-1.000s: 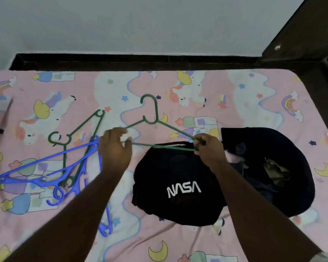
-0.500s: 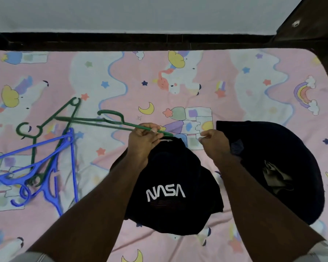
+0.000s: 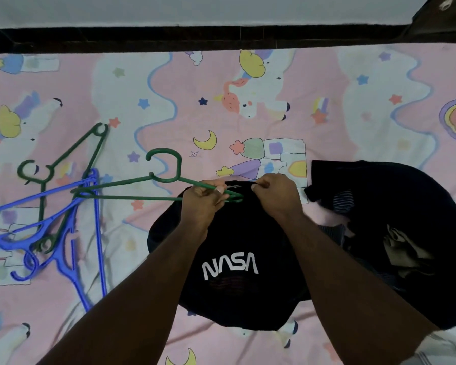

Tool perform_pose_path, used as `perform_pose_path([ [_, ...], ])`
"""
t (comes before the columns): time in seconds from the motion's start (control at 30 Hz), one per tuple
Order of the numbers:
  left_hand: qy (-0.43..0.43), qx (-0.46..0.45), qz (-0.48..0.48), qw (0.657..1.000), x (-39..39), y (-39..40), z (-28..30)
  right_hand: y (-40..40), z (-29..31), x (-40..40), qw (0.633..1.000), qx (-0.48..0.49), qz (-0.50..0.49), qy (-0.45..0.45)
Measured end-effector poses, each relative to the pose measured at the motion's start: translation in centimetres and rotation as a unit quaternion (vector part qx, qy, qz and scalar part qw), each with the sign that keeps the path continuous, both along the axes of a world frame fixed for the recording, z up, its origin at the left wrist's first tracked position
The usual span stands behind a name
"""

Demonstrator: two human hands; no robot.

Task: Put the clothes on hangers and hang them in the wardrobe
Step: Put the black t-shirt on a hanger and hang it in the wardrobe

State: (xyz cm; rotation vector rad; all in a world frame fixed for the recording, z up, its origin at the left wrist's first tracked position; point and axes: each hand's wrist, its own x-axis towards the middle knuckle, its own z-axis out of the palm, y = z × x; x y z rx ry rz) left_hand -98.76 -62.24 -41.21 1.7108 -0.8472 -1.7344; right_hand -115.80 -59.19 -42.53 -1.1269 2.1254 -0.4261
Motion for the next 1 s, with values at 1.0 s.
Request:
perform_pose_path([
  [1.0, 0.215, -0.104, -0.183, 0.954, 10.7, 4.3, 33.8, 7.3, 38.3, 10.6, 0.973, -0.215, 0.074, 0.037],
])
